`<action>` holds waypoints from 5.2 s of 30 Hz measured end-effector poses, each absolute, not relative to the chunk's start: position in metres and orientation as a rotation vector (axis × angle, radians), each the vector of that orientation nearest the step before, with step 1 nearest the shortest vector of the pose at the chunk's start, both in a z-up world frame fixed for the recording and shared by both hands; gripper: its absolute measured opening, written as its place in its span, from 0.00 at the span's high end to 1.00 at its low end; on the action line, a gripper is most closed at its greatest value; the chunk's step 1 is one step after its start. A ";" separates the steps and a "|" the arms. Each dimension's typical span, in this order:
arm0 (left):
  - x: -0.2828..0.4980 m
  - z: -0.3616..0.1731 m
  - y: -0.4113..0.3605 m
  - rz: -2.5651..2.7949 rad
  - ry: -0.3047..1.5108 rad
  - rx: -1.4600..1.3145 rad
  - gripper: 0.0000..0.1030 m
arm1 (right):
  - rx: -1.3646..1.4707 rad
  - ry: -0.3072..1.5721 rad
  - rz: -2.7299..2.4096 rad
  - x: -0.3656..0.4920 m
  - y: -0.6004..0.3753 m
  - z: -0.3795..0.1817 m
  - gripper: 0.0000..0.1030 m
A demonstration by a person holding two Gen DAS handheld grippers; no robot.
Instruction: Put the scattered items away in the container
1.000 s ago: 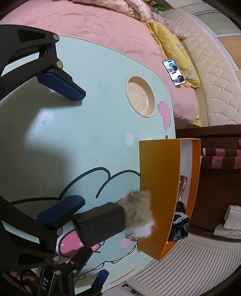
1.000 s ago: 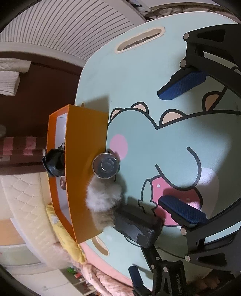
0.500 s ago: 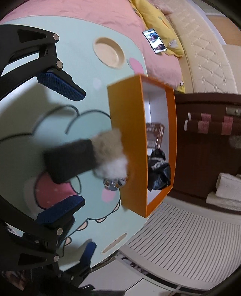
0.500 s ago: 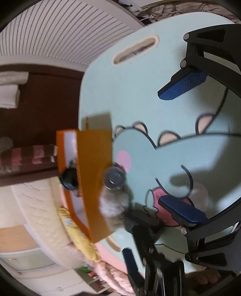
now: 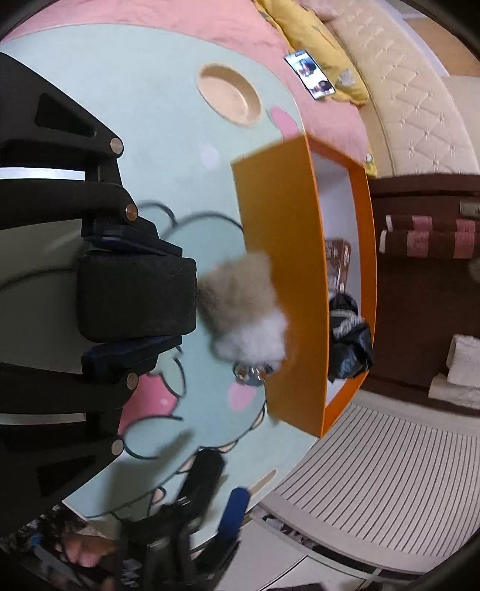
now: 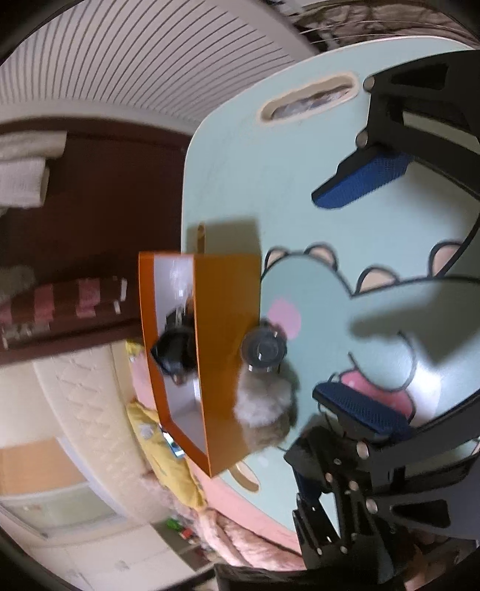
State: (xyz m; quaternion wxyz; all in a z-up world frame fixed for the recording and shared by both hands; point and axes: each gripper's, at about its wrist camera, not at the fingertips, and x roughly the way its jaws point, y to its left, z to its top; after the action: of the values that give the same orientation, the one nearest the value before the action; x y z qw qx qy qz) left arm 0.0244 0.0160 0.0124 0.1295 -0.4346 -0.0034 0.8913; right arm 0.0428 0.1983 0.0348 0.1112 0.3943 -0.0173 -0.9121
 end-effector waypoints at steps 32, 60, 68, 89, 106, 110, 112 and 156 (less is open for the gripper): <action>0.049 0.024 -0.056 2.734 -0.165 -1.242 0.61 | 1.208 0.031 -2.537 0.004 0.161 0.024 0.72; -0.065 0.082 -0.003 2.650 -0.082 -1.097 0.61 | 1.071 -0.018 -2.509 -0.060 0.152 0.071 0.72; -0.087 0.070 -0.012 2.645 -0.103 -1.153 0.61 | 1.081 -0.025 -2.470 -0.086 0.136 0.062 0.73; -0.068 0.083 -0.019 2.674 -0.155 -1.065 0.22 | 0.983 0.037 -2.657 -0.067 0.153 0.081 0.38; 0.002 0.040 -0.032 2.689 -0.239 -1.297 0.22 | 1.104 -0.045 -2.637 0.008 0.145 0.049 0.14; 0.008 0.021 -0.037 2.676 -0.261 -1.399 0.22 | 1.229 -0.062 -2.662 0.013 0.146 0.028 0.11; 0.011 0.018 -0.037 2.707 -0.226 -1.390 0.21 | 1.284 -0.081 -2.667 0.013 0.149 0.020 0.11; 0.003 0.005 -0.038 2.811 -0.044 -1.493 0.00 | 1.267 -0.072 -2.687 -0.020 0.129 0.028 0.18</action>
State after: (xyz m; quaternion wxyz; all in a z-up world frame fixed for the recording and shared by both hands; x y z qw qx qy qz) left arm 0.0032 -0.0380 0.0047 -0.0208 -0.4690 -0.0139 0.8828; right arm -0.0202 0.1288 0.0282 0.0850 0.4249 -0.0242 -0.9009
